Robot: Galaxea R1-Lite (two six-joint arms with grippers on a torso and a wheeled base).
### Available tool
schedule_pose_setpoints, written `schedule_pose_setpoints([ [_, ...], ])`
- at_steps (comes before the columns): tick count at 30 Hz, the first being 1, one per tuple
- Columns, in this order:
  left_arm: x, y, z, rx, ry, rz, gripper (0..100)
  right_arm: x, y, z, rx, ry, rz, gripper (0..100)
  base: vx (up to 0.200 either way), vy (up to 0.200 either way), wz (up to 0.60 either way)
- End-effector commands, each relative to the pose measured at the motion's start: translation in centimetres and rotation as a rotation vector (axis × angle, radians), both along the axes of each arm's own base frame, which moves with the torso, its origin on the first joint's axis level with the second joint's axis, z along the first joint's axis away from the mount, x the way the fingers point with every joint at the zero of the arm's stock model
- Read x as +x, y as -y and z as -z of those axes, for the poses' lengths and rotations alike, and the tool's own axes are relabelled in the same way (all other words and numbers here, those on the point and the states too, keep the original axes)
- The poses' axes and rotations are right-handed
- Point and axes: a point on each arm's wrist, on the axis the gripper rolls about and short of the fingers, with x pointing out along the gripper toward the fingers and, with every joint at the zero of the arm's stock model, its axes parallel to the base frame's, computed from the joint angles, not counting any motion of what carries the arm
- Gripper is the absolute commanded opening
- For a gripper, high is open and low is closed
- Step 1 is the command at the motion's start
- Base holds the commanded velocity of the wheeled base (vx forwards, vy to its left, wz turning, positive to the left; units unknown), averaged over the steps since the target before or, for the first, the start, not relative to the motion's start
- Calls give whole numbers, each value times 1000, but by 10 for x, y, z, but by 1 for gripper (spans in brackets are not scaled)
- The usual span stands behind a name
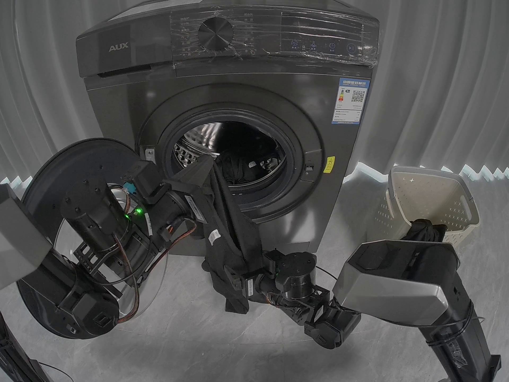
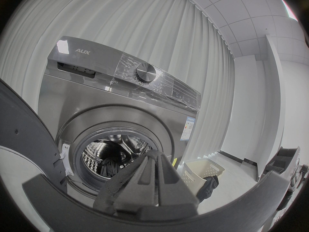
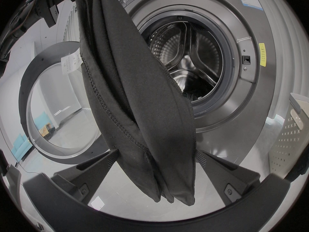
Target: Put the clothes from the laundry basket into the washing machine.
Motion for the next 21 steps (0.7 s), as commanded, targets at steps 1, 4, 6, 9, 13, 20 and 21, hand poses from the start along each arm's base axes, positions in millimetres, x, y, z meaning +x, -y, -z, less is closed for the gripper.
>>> schedule_pose_setpoints([
  [1, 0, 0, 1, 0, -1, 0, 0, -2, -2, 2, -2, -3, -8, 100, 0, 0, 0],
  [4, 1, 0, 1, 0, -1, -1, 0, -2, -3, 2, 0, 0, -9, 100, 0, 0, 0],
  [6, 1, 0, 0, -3, 2, -1, 0, -2, -4, 1, 2, 2, -11, 100, 0, 0, 0],
  [9, 1, 0, -1, -5, 4, -1, 0, -1, -4, 3, 1, 1, -8, 0, 0, 0, 0],
  [13, 1, 0, 0, -3, 2, -2, 0, -1, -2, 4, 0, 1, 0, 0, 0, 0, 0],
  [20, 13, -23, 8, 19, -26, -75, 0, -14, 17, -24, 6, 16, 17, 0, 0, 0, 0],
  [21, 14, -26, 9, 21, -30, -83, 0, -16, 21, -28, 2, 15, 22, 0, 0, 0, 0],
])
